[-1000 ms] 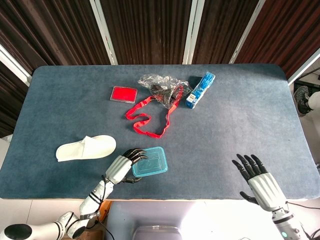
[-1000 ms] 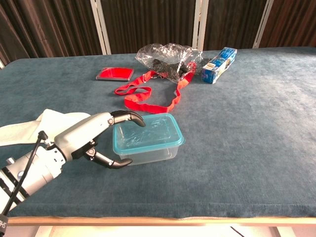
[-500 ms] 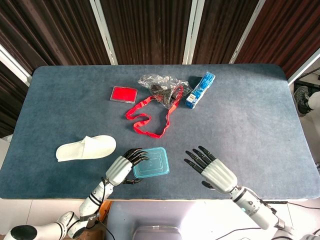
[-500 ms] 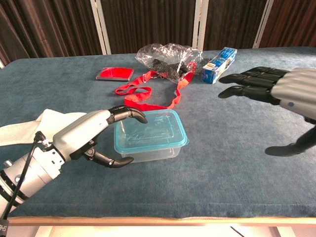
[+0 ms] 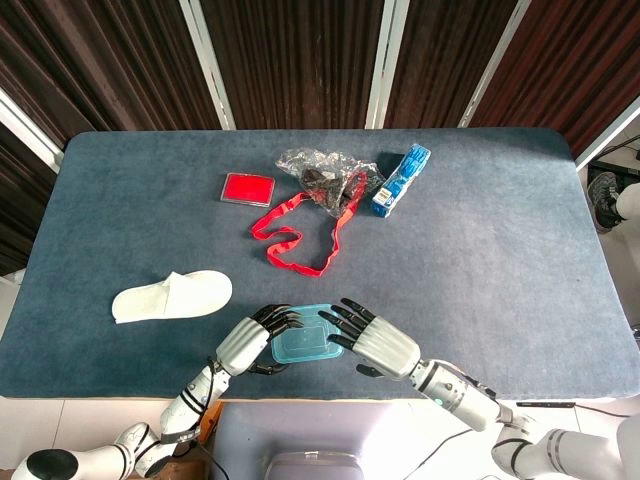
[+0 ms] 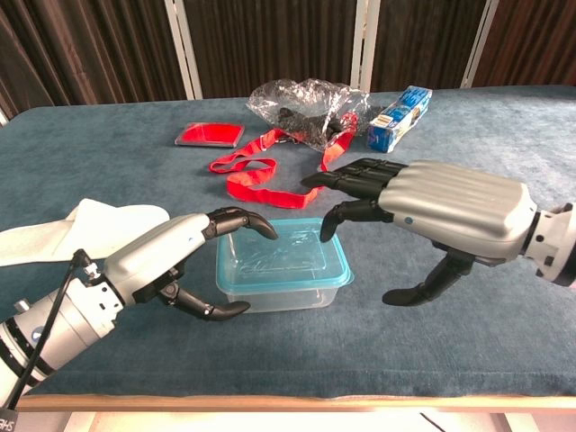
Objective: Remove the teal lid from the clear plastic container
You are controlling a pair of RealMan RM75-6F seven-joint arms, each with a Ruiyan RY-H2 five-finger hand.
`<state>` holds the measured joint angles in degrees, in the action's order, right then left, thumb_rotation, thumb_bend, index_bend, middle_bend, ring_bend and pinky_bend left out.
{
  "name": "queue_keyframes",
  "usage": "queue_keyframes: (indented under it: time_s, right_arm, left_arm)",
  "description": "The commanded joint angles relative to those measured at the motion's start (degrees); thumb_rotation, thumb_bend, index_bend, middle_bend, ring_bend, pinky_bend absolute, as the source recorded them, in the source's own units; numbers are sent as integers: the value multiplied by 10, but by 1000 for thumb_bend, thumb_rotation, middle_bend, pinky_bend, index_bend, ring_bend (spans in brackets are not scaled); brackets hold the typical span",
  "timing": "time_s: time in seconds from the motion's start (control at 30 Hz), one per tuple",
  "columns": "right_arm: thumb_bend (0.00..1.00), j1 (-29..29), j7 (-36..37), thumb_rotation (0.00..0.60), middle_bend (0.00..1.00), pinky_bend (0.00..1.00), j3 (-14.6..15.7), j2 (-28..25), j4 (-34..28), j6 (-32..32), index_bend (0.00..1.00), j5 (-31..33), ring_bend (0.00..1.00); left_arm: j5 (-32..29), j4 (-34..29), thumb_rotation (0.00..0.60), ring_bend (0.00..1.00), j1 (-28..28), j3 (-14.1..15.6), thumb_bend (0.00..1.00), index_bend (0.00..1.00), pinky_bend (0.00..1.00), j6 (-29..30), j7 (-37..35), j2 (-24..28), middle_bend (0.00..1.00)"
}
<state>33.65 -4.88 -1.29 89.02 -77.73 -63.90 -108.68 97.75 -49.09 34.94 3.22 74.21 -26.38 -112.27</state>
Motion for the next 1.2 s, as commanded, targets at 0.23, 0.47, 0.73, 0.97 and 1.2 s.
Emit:
queue_keyframes:
  time_s: [0.23,0.47,0.73,0.97,1.2]
  right_arm:
    - [382,25,-19,600,82,0,2,35,22,8,546,7,0]
    - [382,33,-28,600,97,0,2,52,36,6,566,25,0]
    - [382,37,-25,600,103,0,4,62,47,3,589,36,0]
    - [382,41,-26,600,104,0,7,66,50,-3,589,45,0]
    - [382,45,-28,600,105,0,10,69,49,-3,589,56,0]
  left_arm:
    - [4,10,600,259,2,5,330,227,336,4,-15,-1,399]
    - [5,14,600,260,1,9,329,227,337,6,-20,-2,400]
    - [4,20,600,261,0,11,329,228,337,6,-21,-4,400]
    - [2,25,600,261,-2,13,329,227,337,3,-23,-6,401]
    - [3,25,600,261,-2,14,329,227,337,4,-22,-6,401]
